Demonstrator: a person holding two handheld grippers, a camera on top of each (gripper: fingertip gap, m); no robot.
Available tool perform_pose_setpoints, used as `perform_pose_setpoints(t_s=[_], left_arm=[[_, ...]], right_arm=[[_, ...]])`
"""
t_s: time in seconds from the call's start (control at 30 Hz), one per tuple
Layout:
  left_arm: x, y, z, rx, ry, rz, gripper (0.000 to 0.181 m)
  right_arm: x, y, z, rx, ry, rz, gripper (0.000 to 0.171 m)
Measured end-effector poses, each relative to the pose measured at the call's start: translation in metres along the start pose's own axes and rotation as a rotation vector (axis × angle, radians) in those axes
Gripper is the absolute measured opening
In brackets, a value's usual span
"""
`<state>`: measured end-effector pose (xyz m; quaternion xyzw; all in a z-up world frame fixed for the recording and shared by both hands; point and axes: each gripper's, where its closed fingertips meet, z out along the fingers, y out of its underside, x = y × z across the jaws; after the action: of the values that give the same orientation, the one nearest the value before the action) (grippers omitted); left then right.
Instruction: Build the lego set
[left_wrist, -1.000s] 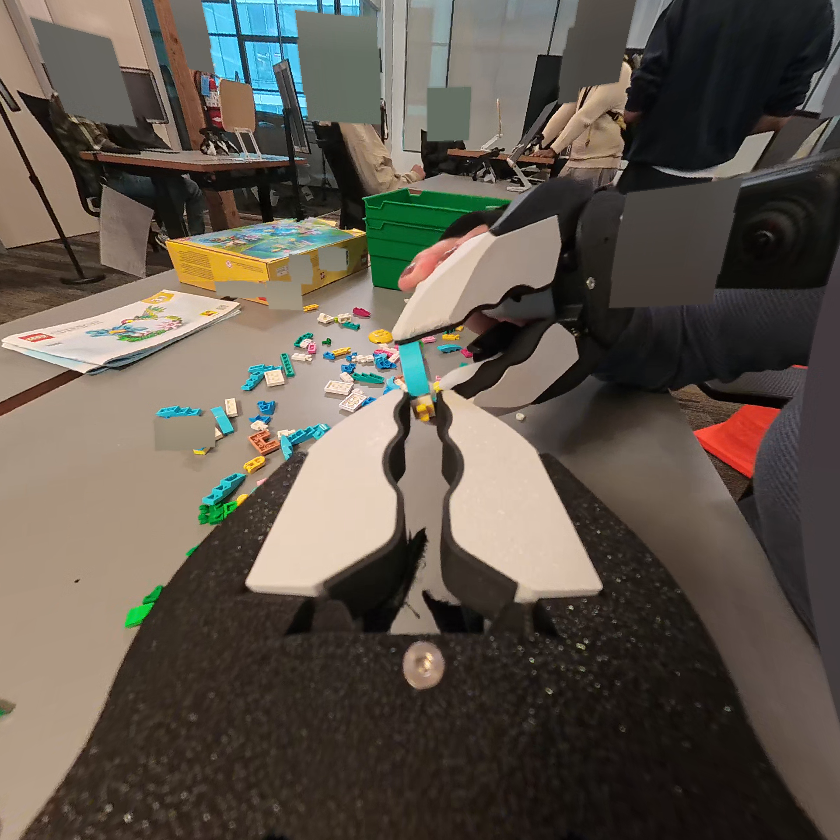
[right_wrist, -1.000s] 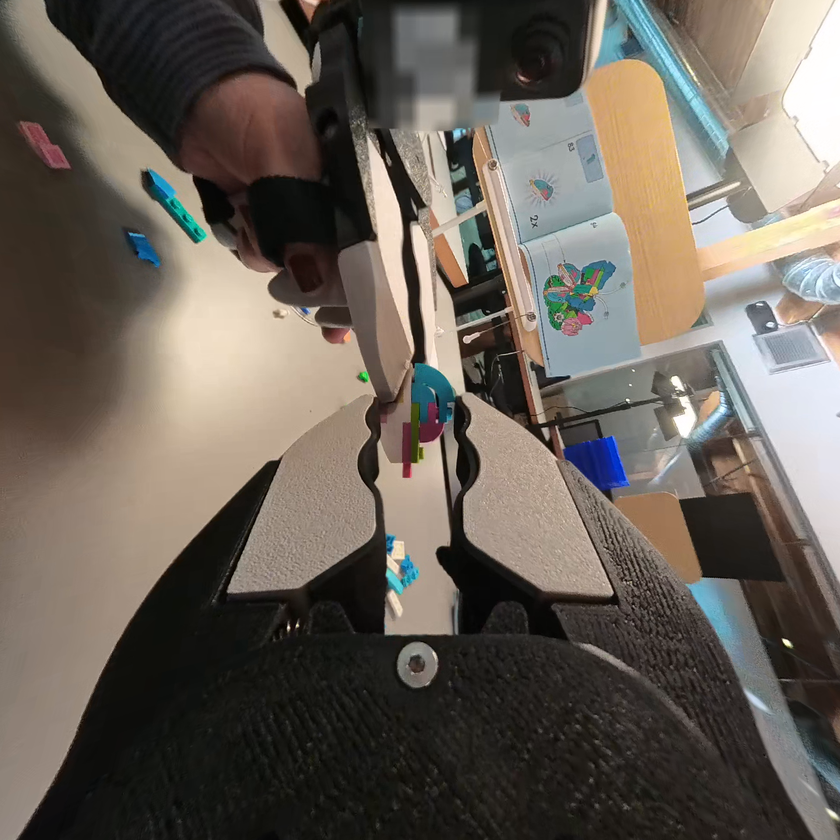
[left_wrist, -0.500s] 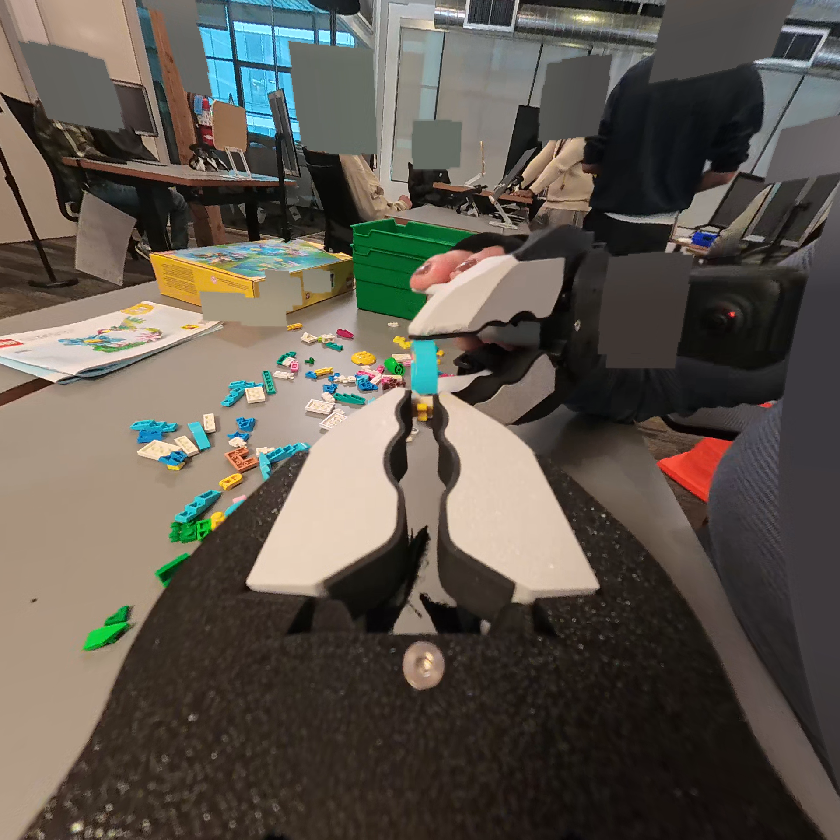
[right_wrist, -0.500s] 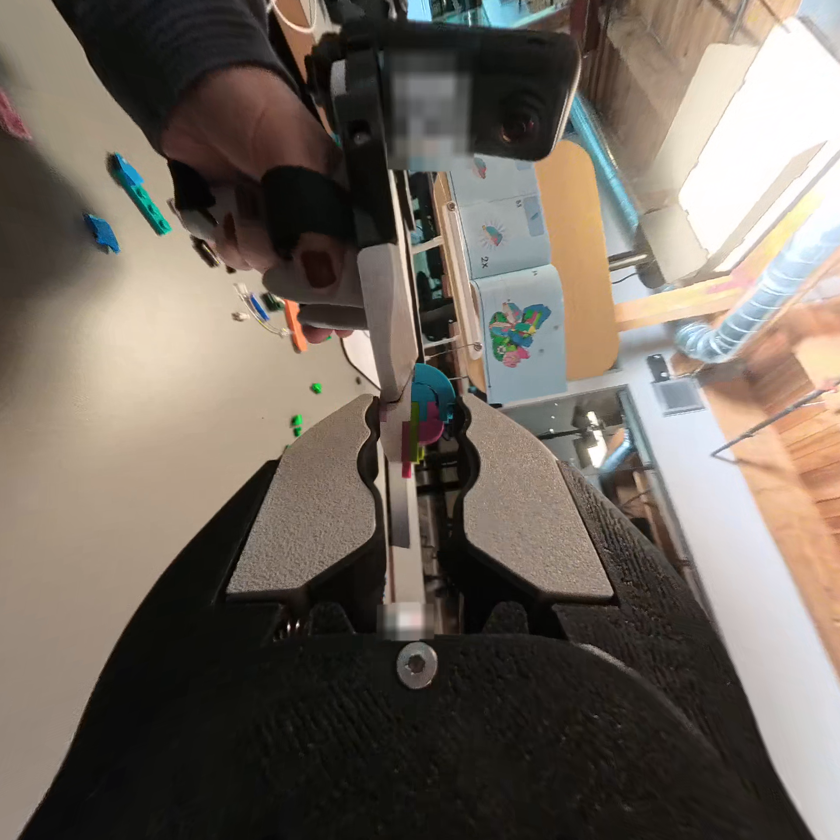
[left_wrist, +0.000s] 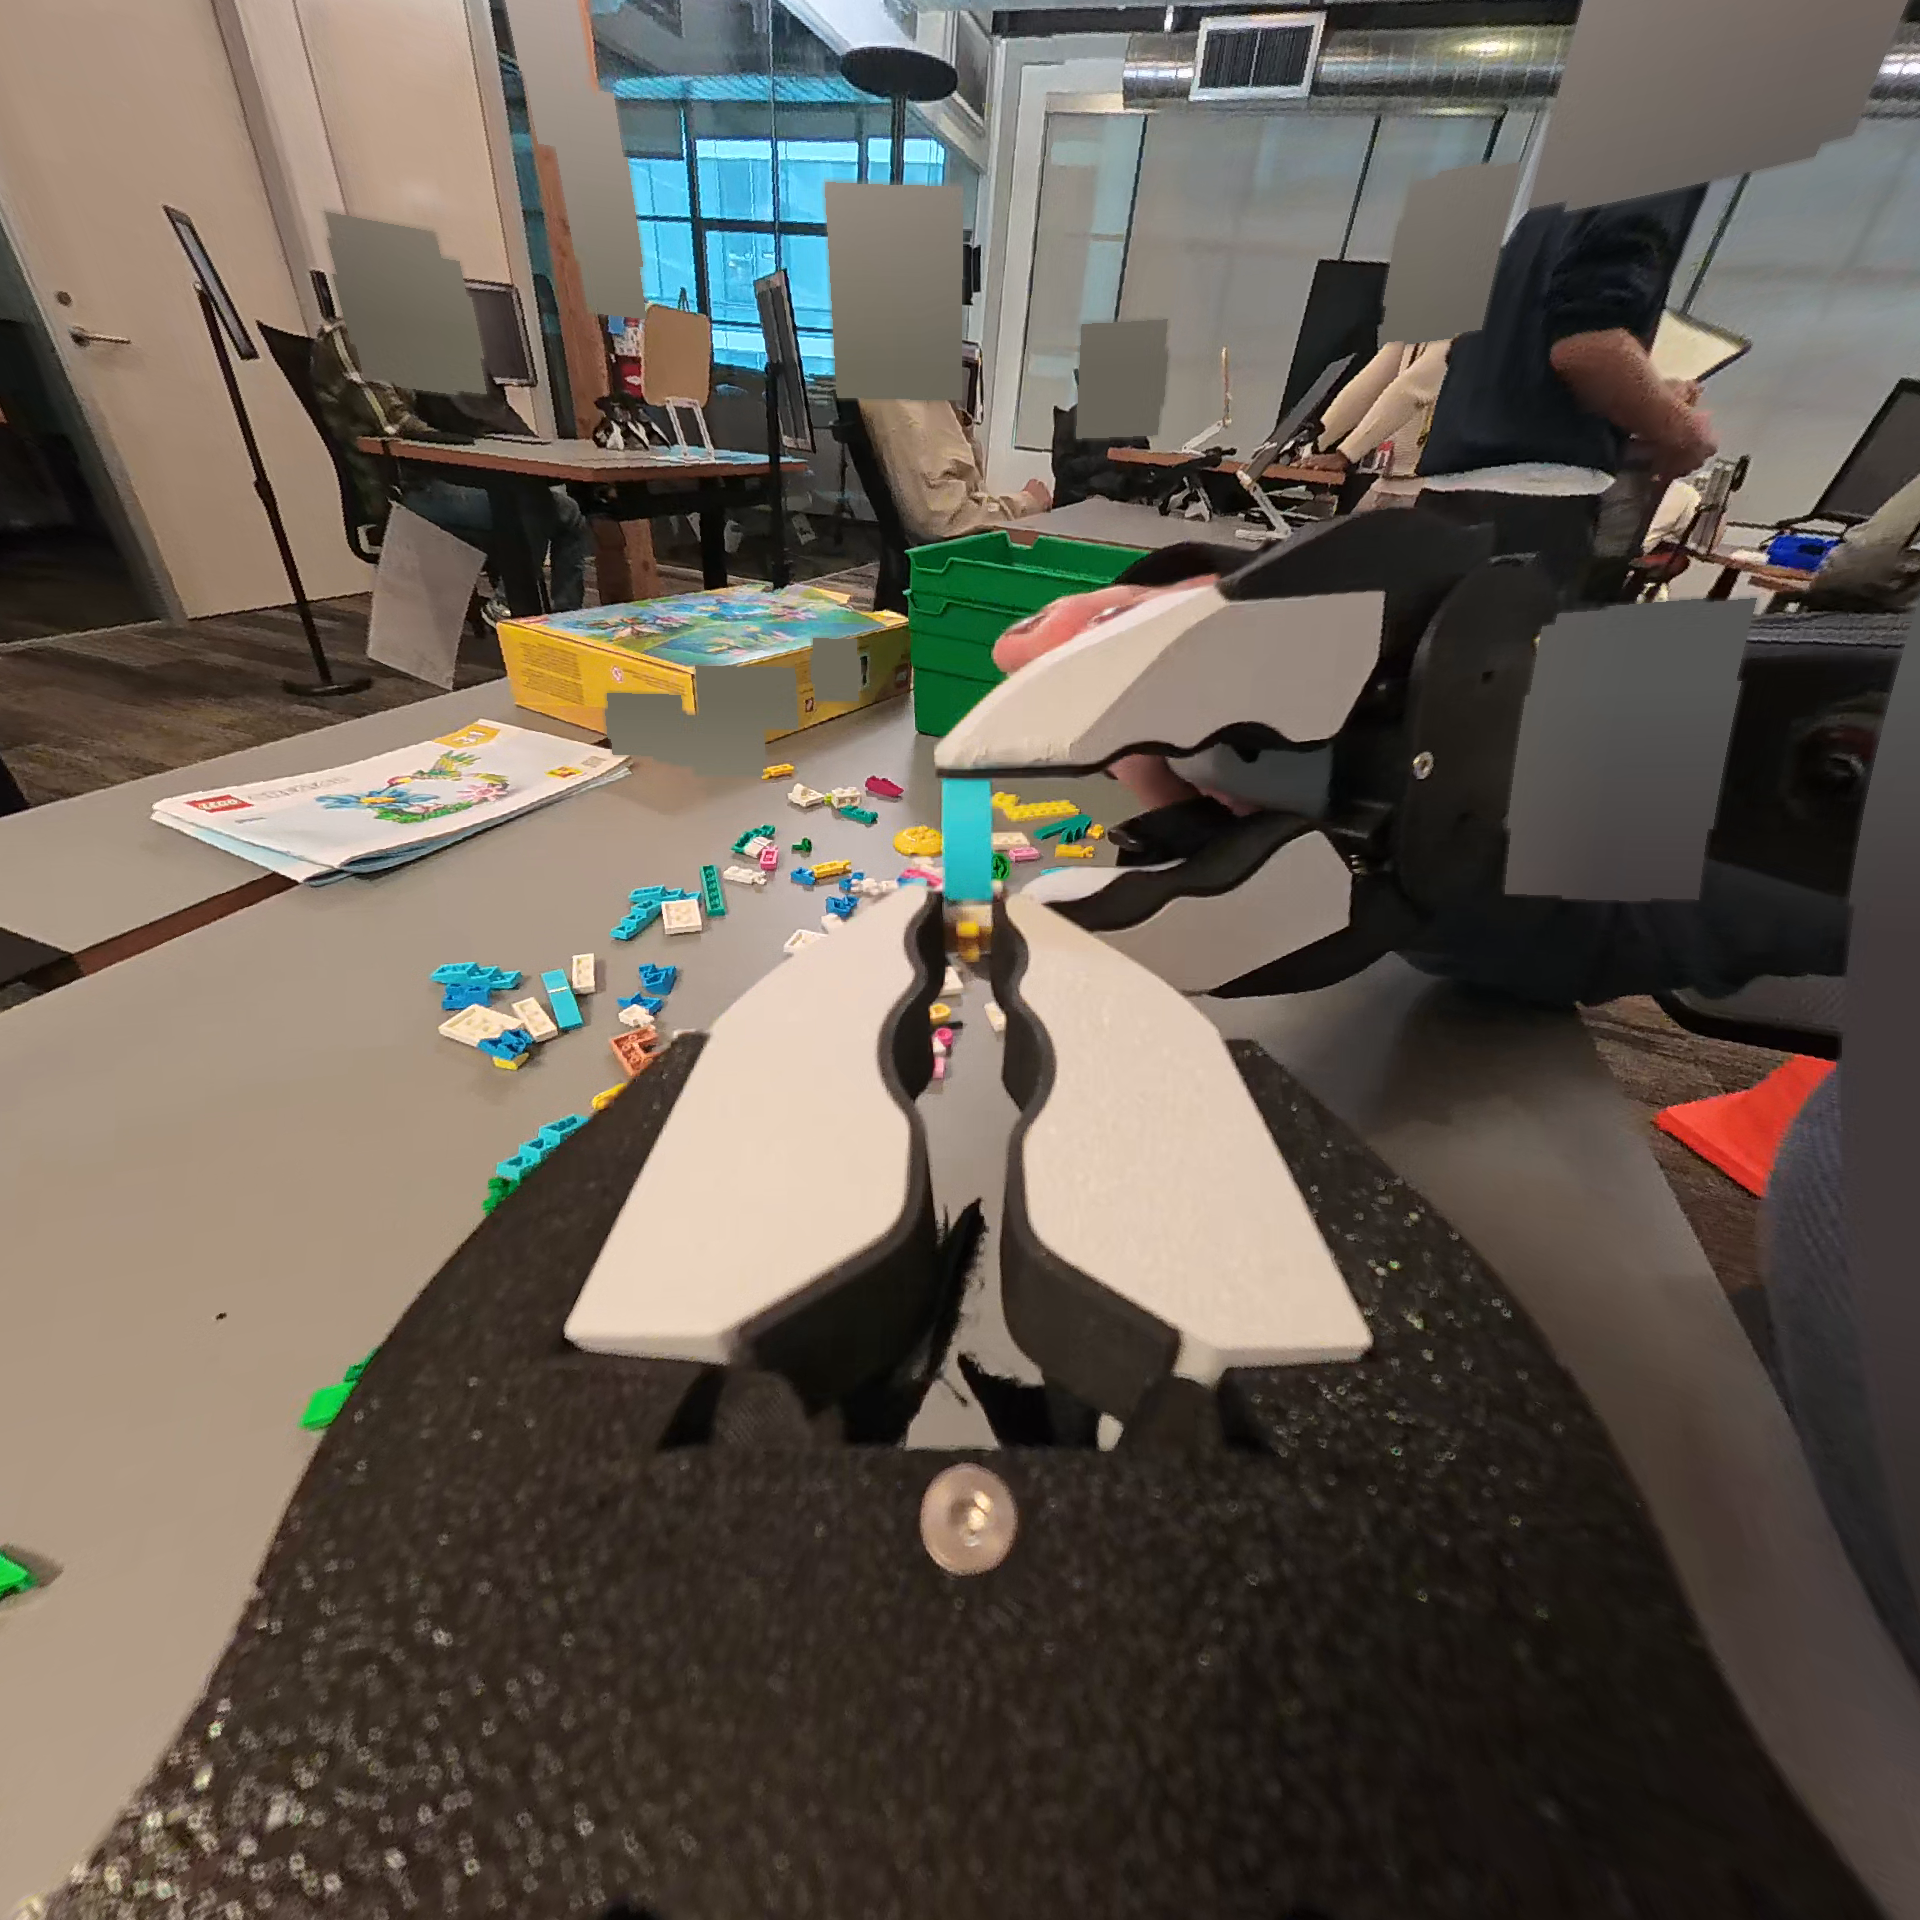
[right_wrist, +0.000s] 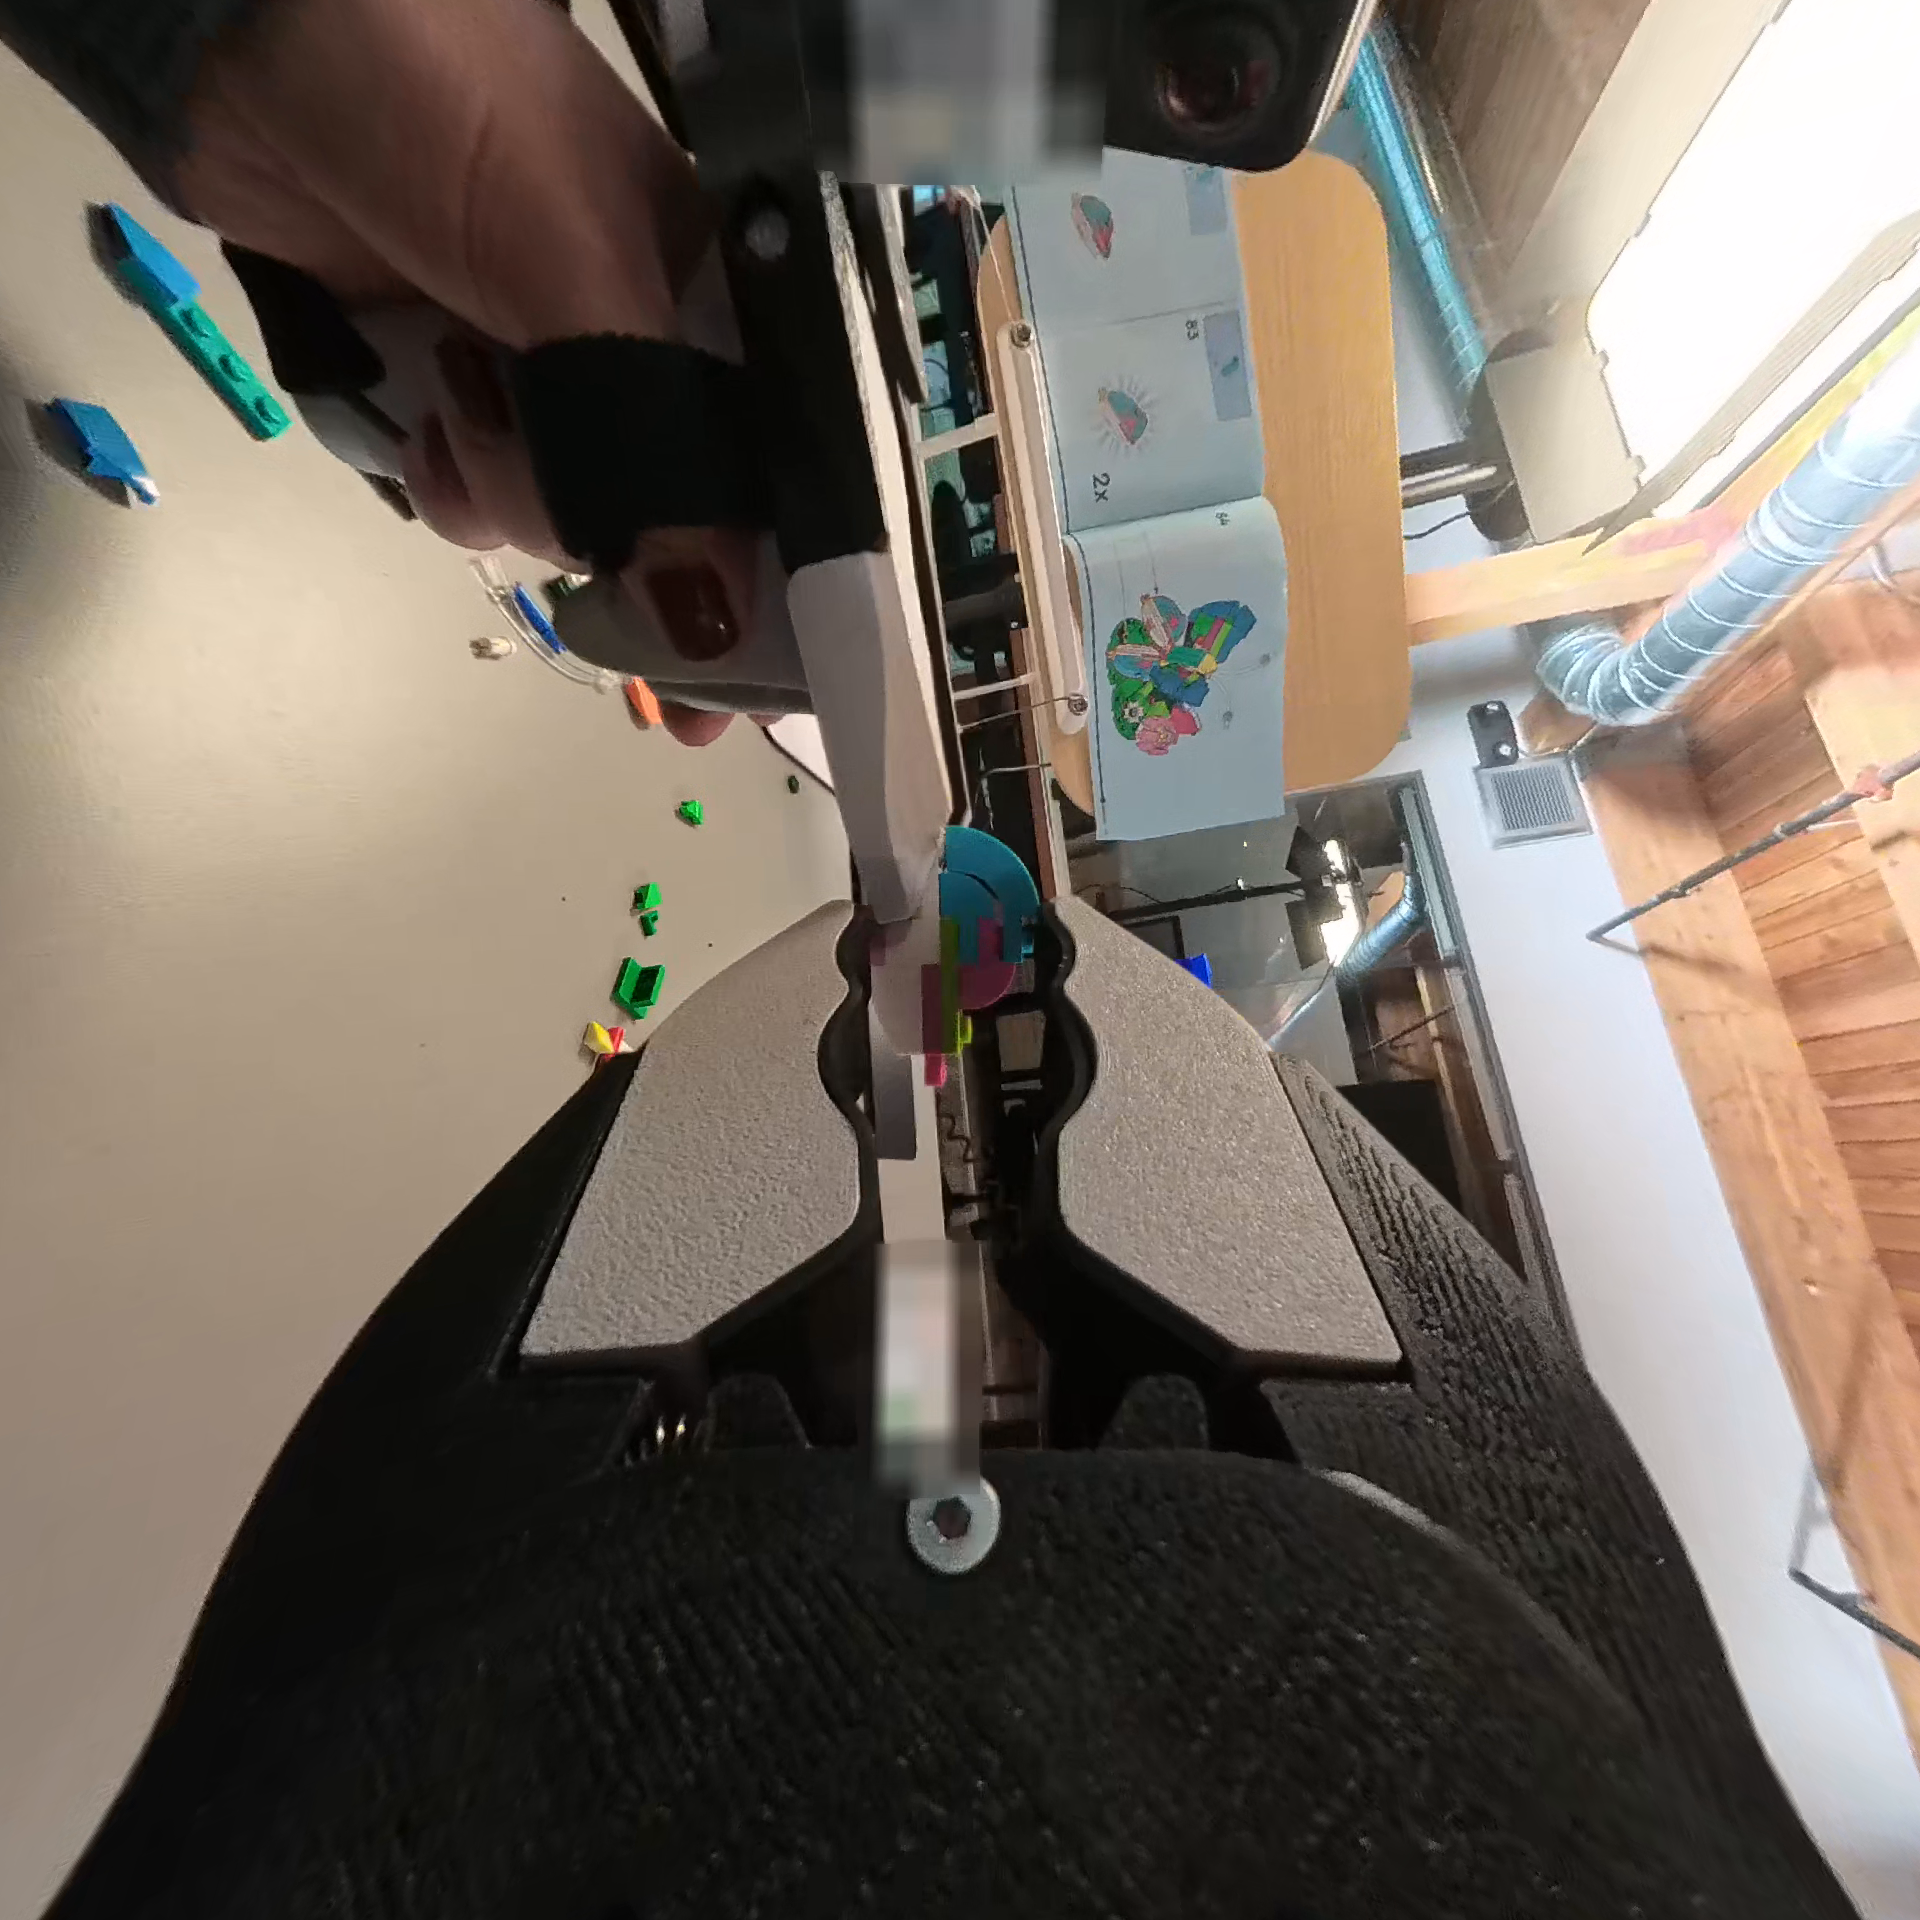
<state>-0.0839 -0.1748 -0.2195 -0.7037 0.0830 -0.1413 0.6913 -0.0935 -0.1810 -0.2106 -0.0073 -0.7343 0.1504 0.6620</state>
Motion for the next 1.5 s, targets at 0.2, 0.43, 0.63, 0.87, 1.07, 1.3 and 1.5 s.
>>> perform_pose_setpoints(t_s=[0.2, 0.43, 0.63, 0.87, 1.07, 1.3, 1.5], left_arm=[[-0.001, 0.0, 0.002, 0.007, -0.001, -0.003, 0.008], [0.001, -0.003, 0.002, 0.046, 0.075, -0.099, 0.021], [-0.001, 0.0, 0.002, 0.002, 0.056, -0.08, 0.008], [-0.002, -0.005, 0.0, 0.039, 0.068, -0.134, 0.008], [-0.005, -0.004, -0.001, 0.025, 0.072, -0.174, 0.008], [-0.007, -0.001, -0.001, 0.001, 0.067, -0.182, 0.008], [-0.007, 0.003, 0.001, -0.015, 0.069, -0.189, 0.008]], right_arm=[[0.0, 0.002, 0.0, 0.009, 0.001, 0.004, 0.029], [-0.007, 0.001, 0.002, 0.037, -0.046, 0.061, 0.029], [-0.009, 0.001, 0.003, 0.052, -0.074, 0.134, 0.029], [-0.005, 0.003, 0.003, 0.065, -0.088, 0.237, 0.029], [-0.006, 0.006, 0.004, 0.033, -0.057, 0.123, 0.027], [-0.007, 0.008, 0.006, 0.002, -0.039, 0.064, 0.029], [-0.01, 0.009, 0.006, -0.016, -0.066, 0.06, 0.035]])
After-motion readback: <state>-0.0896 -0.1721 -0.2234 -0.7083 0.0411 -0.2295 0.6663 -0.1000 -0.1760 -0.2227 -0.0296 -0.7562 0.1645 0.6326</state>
